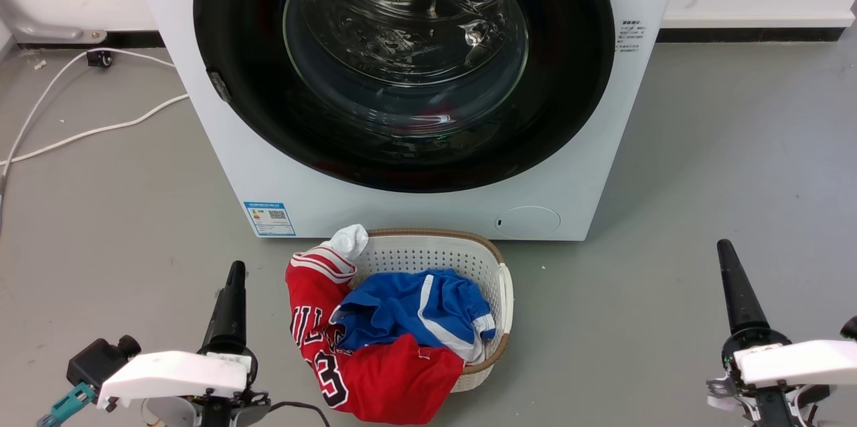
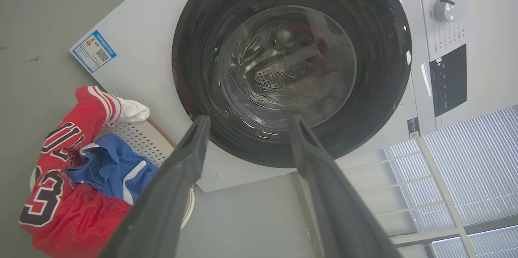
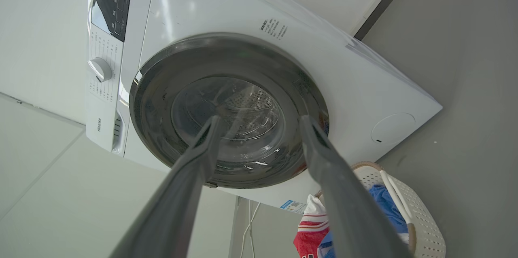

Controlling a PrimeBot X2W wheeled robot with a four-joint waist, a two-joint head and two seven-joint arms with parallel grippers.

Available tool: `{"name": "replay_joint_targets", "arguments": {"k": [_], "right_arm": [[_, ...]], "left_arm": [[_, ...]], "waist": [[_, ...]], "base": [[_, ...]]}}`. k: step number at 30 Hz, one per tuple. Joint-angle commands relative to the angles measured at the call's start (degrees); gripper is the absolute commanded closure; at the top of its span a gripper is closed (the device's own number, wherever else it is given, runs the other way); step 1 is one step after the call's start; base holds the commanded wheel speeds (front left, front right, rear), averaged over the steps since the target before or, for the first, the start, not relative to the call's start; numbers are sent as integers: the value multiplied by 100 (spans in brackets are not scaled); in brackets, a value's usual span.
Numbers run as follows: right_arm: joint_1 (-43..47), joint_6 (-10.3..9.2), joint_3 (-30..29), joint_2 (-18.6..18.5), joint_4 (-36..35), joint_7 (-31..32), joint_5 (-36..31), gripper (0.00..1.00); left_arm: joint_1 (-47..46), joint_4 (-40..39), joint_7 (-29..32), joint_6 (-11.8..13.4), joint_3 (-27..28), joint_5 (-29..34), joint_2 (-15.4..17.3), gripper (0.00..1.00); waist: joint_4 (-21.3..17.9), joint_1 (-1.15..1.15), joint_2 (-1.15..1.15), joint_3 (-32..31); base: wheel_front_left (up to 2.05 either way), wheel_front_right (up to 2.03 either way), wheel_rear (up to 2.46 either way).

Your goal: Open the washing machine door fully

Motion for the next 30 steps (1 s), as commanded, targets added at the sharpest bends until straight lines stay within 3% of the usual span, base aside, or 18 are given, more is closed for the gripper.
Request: {"name": "replay_joint_targets", "arguments": {"k": [1, 13, 30], "right_arm": [[-16, 0, 50, -11, -203, -79, -362, 0], [104, 0, 311, -11, -509, -333, -2173, 0], [312, 1, 364, -10, -704, -645, -3545, 0]], "left_arm": [[-5, -168, -73, 48, -46, 332, 10, 0], [69, -372, -327, 238, -289, 1659, 12, 0], [209, -511, -638, 413, -617, 3064, 85, 0]], "waist": [[1, 0, 0, 3], [14, 0, 0, 7], [26, 0, 0, -20]], "base": [[0, 0, 0], [0, 0, 0], [0, 0, 0]]}}
